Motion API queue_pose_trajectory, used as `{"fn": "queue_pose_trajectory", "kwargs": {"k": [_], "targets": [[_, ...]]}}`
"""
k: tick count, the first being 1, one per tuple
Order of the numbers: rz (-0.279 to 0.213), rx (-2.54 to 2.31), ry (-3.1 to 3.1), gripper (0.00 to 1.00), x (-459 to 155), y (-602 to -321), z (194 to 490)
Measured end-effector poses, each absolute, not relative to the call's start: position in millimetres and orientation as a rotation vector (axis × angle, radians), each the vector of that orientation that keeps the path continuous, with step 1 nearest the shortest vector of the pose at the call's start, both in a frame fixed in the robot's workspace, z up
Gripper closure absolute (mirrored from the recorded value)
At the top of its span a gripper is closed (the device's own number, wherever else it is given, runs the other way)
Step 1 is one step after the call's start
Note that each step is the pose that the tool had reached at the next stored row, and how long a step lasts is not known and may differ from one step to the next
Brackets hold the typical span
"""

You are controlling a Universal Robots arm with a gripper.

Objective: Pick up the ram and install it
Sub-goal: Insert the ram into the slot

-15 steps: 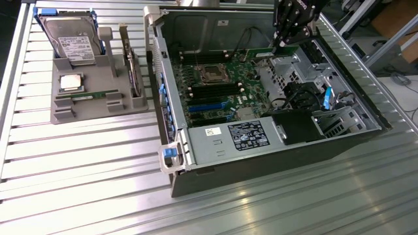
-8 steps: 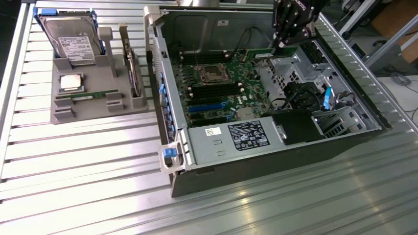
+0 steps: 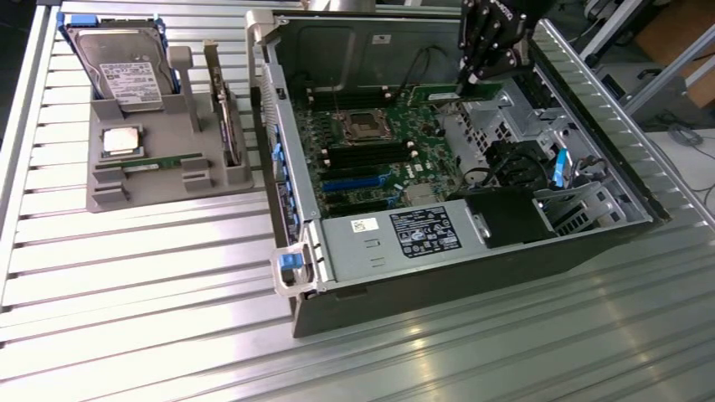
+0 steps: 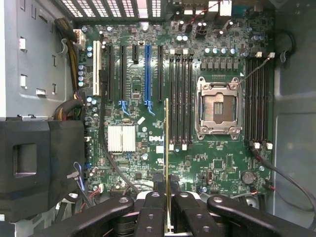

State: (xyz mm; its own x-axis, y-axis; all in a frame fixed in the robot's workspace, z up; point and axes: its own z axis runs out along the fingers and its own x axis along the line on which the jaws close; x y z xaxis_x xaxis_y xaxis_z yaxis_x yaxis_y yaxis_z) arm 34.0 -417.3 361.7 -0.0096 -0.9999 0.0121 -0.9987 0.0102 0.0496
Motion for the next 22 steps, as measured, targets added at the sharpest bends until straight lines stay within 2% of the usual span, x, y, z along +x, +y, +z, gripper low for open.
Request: {"fn": "queue_pose_trajectory", "kwargs": {"k": [22], "targets": [[-0.044,2.109,-2.27,0.86,15.7,-417.3,356.7]]}}
